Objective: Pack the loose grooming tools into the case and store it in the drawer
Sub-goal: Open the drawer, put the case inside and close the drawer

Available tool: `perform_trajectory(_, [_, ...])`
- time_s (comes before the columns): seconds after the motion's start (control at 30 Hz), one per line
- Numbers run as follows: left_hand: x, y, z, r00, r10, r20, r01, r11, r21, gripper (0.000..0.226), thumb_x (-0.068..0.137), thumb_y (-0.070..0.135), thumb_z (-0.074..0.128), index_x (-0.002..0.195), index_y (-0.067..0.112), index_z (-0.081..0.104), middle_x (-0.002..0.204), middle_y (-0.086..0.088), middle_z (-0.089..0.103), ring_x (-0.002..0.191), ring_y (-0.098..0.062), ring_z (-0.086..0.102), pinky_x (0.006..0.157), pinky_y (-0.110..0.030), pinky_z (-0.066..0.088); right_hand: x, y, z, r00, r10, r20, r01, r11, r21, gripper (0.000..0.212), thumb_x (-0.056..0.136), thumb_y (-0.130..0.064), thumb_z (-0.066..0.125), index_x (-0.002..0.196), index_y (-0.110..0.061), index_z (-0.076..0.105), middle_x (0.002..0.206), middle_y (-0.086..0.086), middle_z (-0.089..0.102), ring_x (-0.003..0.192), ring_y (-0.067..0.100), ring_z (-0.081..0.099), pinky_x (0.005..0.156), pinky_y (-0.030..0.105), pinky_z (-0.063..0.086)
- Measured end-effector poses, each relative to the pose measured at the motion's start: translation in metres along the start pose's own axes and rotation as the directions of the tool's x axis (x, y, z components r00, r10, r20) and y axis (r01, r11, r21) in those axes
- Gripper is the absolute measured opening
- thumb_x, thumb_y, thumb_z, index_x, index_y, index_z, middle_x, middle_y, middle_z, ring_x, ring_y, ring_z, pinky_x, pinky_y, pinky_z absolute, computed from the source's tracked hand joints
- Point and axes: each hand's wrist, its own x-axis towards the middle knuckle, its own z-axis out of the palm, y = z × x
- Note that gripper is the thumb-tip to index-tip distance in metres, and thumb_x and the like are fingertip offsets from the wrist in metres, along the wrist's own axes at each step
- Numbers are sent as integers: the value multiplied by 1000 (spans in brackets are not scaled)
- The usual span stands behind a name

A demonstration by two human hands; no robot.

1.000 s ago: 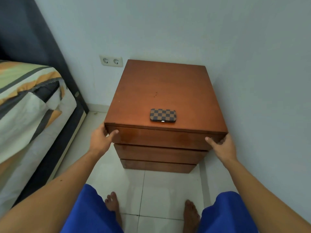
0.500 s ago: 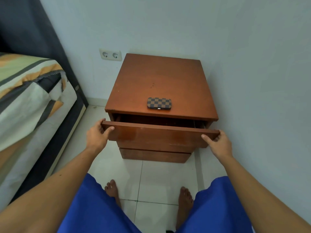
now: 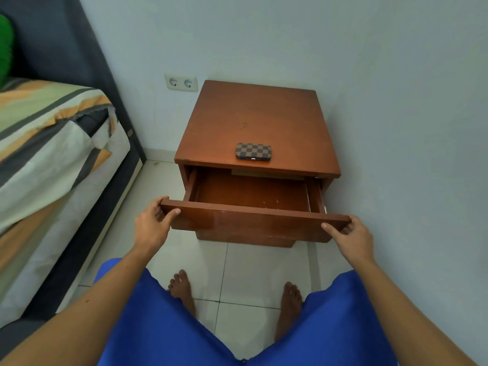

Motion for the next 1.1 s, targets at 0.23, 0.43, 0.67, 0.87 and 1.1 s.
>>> perform_trajectory(0.23, [-15,-5,-12,999,14,32,-14,1000,23,58,96,29,76,148,12,57,139,-12,69,131,-32,66,110,-44,53,-23,3,-3,1000,4,8,-4,1000,25,62,86,-30,84,137,-8,58,129,13,70,121,28,66,100,34,52])
perform_trajectory(0.43, [-20,-4,-16,999,11,43,-13,998,57,63,95,30,77,150,11,55,142,-15,67,132,-35,65,111,-46,53,-28,2,-4,1000,11,22,-11,1000,7,63,88,-31,83,140,-7,56,133,15,68,121,27,65,98,33,50])
perform_trajectory(0.67, [-8,14,-25,988,112,104,-126,983,137,84,87,63,72,154,17,50,152,-8,59,138,-31,58,109,-45,52,-23,-11,-4,999,-36,32,38,997,-73,90,82,-53,82,156,-21,41,158,6,49,145,29,47,116,49,45])
perform_trajectory(0.87, [43,72,-7,947,289,143,-316,919,234,84,89,66,72,159,28,42,160,0,52,145,-26,51,116,-47,44,4,-66,24,952,-275,134,292,947,-132,71,89,-53,75,151,-28,49,160,-1,48,152,21,39,122,49,38])
perform_trajectory(1.1, [114,134,38,836,470,283,-547,756,359,83,99,66,60,165,25,31,171,0,37,160,-21,30,126,-48,33,52,-127,78,863,-478,161,501,850,-161,59,91,-48,75,143,-25,58,144,-7,59,138,11,49,115,30,40])
